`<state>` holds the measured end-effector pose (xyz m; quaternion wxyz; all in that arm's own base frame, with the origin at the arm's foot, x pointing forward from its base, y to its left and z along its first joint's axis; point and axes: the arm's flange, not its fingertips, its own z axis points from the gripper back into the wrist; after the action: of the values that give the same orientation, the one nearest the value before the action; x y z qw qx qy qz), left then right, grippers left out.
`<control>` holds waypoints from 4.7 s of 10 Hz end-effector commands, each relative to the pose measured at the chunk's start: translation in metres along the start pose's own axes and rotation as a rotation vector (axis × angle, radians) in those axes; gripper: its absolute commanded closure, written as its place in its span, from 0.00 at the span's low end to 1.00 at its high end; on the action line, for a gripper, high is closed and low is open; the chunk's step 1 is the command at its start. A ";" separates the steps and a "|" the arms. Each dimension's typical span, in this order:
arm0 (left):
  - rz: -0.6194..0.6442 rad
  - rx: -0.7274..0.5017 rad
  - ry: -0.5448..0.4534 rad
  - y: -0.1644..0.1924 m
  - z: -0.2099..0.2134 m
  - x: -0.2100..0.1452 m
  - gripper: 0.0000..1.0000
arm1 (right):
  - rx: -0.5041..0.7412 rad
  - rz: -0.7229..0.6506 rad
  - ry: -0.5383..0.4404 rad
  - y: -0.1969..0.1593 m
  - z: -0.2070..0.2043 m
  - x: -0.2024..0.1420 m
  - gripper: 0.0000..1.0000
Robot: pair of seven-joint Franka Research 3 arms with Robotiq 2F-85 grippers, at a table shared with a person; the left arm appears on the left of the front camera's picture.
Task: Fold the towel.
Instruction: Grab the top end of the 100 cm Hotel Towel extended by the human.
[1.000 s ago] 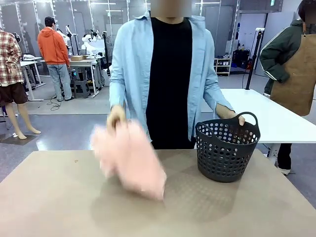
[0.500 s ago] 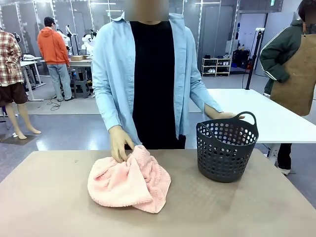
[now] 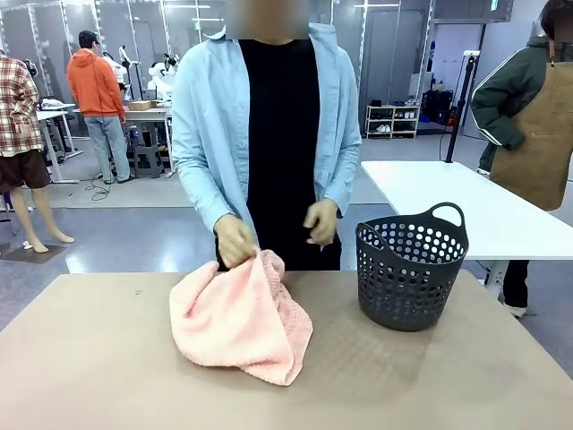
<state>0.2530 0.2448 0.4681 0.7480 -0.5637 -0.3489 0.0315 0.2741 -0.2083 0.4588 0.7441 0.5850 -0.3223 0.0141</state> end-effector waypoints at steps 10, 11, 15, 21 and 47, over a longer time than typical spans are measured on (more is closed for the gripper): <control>-0.020 -0.024 -0.014 0.001 0.000 0.001 0.00 | 0.010 0.004 -0.009 0.002 0.000 0.002 0.00; -0.020 -0.024 -0.014 0.001 0.000 0.001 0.00 | 0.010 0.004 -0.009 0.002 0.000 0.002 0.00; -0.020 -0.024 -0.014 0.001 0.000 0.001 0.00 | 0.010 0.004 -0.009 0.002 0.000 0.002 0.00; -0.020 -0.024 -0.014 0.001 0.000 0.001 0.00 | 0.010 0.004 -0.009 0.002 0.000 0.002 0.00; 0.000 0.000 0.000 0.000 0.000 0.000 0.00 | -0.002 0.000 0.000 0.000 0.000 0.000 0.00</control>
<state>0.2531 0.2446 0.4681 0.7483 -0.5635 -0.3486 0.0313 0.2743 -0.2081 0.4589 0.7448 0.5843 -0.3220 0.0139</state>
